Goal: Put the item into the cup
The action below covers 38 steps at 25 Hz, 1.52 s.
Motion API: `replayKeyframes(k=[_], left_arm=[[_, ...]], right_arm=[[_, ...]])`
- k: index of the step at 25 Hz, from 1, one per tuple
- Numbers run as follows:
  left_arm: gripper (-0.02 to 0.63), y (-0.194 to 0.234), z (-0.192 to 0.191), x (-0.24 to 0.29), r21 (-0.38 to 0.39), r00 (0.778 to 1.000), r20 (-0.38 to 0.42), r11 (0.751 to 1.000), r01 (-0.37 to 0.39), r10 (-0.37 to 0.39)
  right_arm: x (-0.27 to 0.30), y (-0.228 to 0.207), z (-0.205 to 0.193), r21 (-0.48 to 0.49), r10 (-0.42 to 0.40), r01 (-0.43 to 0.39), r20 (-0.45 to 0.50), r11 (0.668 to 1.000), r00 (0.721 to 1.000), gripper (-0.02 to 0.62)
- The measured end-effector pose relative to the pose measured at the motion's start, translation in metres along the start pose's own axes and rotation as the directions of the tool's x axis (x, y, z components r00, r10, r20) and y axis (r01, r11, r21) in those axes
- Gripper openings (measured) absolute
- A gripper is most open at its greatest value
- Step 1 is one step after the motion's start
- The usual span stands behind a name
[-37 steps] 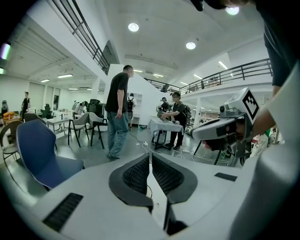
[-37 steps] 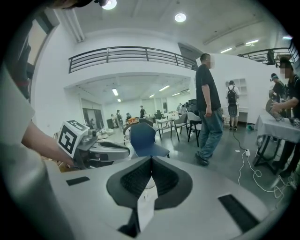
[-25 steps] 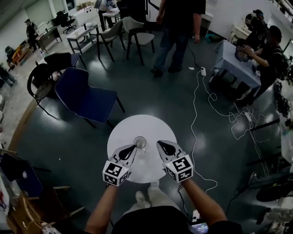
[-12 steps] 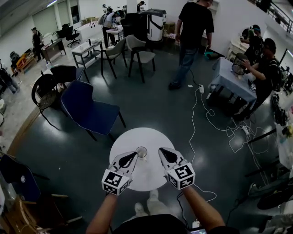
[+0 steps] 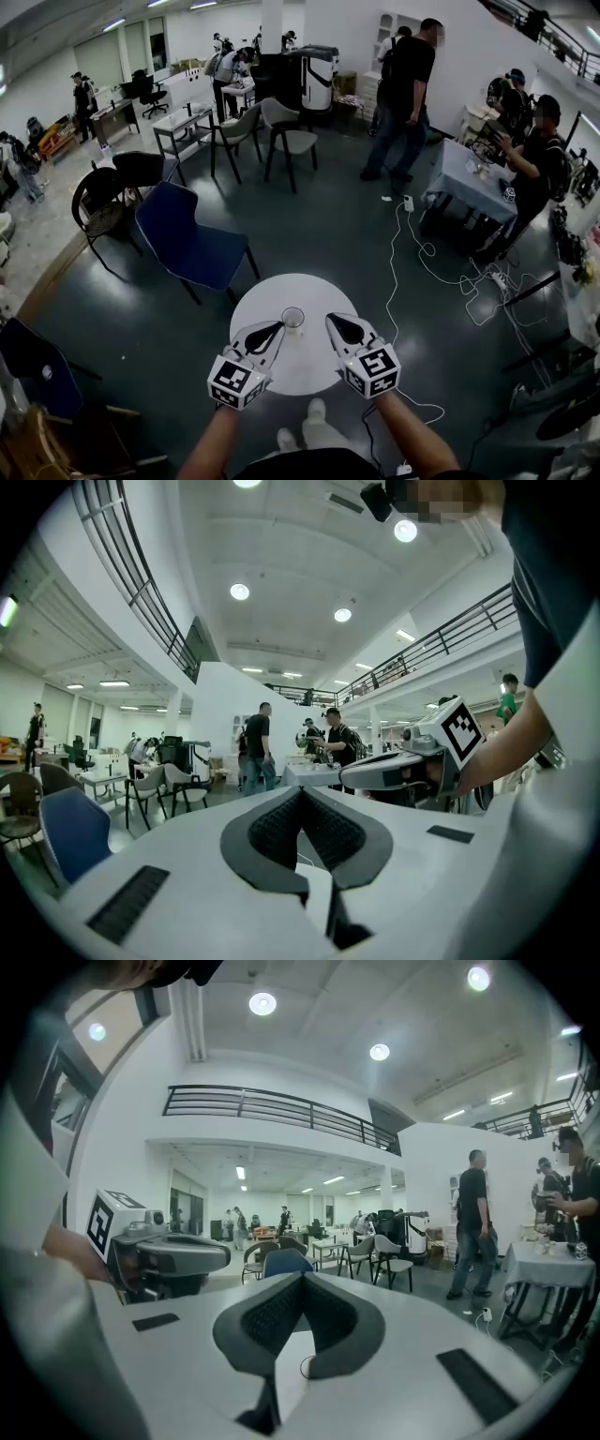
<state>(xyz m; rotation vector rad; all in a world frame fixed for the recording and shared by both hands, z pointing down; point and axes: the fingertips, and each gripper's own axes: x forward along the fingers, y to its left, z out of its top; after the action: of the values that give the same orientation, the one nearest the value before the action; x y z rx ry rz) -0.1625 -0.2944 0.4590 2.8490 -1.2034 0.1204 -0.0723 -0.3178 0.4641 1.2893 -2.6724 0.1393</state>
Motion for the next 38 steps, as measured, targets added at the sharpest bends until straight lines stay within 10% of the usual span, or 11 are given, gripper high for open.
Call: replayKeyframes(k=[18,38], left_arm=[[0.015,-0.010,0.014,-0.075,0.022,1.000,0.027,1.000,-0.007,0.007],[0.016,-0.050,0.041,-0.050,0.038,0.999,0.051,0.999,-0.017,0.015]], right_arm=[[-0.024,0.070,0.022,-0.033,-0.009,0.011,0.046,0.999,0.999,0.015],[-0.061,0.042,0.039,-0.042,0.003,0.001,0.089,0.999,0.996,0.015]])
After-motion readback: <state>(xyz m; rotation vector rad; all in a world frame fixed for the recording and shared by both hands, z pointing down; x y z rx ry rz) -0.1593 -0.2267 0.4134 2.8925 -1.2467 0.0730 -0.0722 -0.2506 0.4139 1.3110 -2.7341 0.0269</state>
